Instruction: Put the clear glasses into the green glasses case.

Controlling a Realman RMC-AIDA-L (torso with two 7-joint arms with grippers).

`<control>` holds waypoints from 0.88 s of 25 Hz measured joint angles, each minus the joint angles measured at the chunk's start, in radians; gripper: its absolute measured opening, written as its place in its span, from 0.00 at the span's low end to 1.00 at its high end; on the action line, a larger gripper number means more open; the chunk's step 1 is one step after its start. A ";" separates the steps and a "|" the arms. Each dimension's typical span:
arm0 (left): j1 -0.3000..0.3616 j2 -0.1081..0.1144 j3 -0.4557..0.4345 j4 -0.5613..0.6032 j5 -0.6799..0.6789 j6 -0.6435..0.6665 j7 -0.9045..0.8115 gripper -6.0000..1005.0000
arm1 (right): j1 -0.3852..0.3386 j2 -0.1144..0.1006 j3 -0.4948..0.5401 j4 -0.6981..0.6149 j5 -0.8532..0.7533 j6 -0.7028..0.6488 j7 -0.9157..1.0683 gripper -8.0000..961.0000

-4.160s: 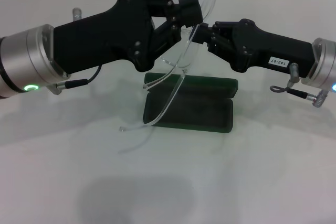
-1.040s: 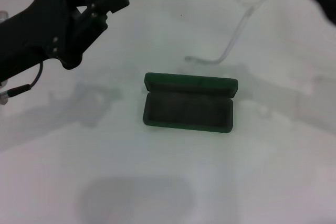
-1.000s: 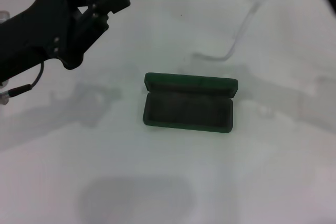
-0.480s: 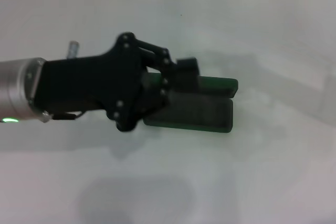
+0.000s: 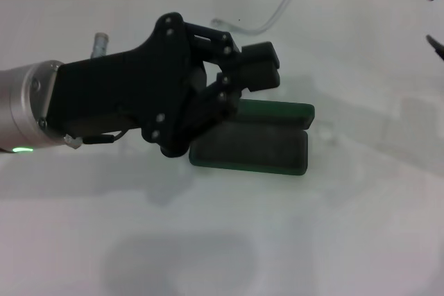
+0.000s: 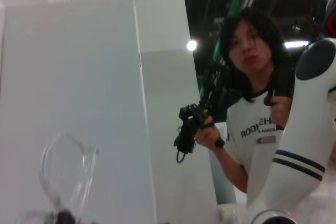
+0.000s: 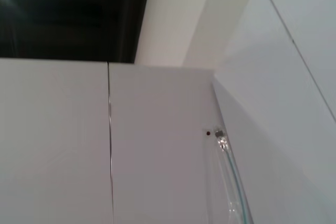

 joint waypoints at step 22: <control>0.001 0.004 -0.021 -0.032 -0.034 -0.002 0.025 0.08 | -0.003 -0.005 -0.213 -0.031 -0.010 0.050 -0.024 0.06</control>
